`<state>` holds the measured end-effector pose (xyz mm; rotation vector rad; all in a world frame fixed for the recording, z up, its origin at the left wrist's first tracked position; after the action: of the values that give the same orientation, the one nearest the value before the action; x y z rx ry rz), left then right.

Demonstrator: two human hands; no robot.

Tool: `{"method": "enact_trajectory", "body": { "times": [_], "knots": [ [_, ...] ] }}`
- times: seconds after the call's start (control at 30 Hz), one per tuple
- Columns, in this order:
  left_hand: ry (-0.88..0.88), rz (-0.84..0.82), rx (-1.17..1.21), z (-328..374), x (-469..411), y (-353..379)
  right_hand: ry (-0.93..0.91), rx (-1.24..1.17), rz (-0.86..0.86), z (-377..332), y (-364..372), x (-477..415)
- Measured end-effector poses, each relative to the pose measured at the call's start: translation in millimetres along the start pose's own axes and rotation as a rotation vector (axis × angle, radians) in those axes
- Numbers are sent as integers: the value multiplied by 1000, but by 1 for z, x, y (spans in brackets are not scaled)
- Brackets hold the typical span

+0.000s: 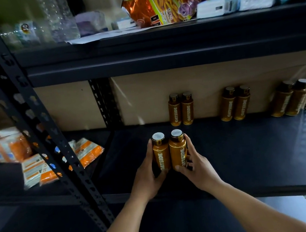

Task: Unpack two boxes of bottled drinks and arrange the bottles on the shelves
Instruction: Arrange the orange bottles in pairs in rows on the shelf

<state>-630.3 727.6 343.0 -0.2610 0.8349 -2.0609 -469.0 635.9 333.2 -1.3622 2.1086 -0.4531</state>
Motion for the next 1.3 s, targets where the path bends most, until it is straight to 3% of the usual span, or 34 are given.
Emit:
{"method": "enact_trajectory", "body": {
  "times": [0.57,0.9,1.3],
  "knots": [
    [13,116,-39,-51,-81,-41,-15,42,63,-12,61,-96],
    [-127,140,-8,-83,-176,-48,16,-19,64,24,80,-195],
    [-52,161,-36,-103,-226,-59,56,90,25,40,86,-249]
  ]
}}
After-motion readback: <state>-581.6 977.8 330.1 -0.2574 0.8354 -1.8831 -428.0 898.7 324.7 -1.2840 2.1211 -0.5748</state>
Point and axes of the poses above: each hand's wrist, its own x-axis away from the middle knuckle, its own y-axis out of the palm, z = x × y, the point moved 6 cm from there along -x, towards the middle knuckle, and after that the axes turned 6 degrees about -y, right-handed, at the moved point
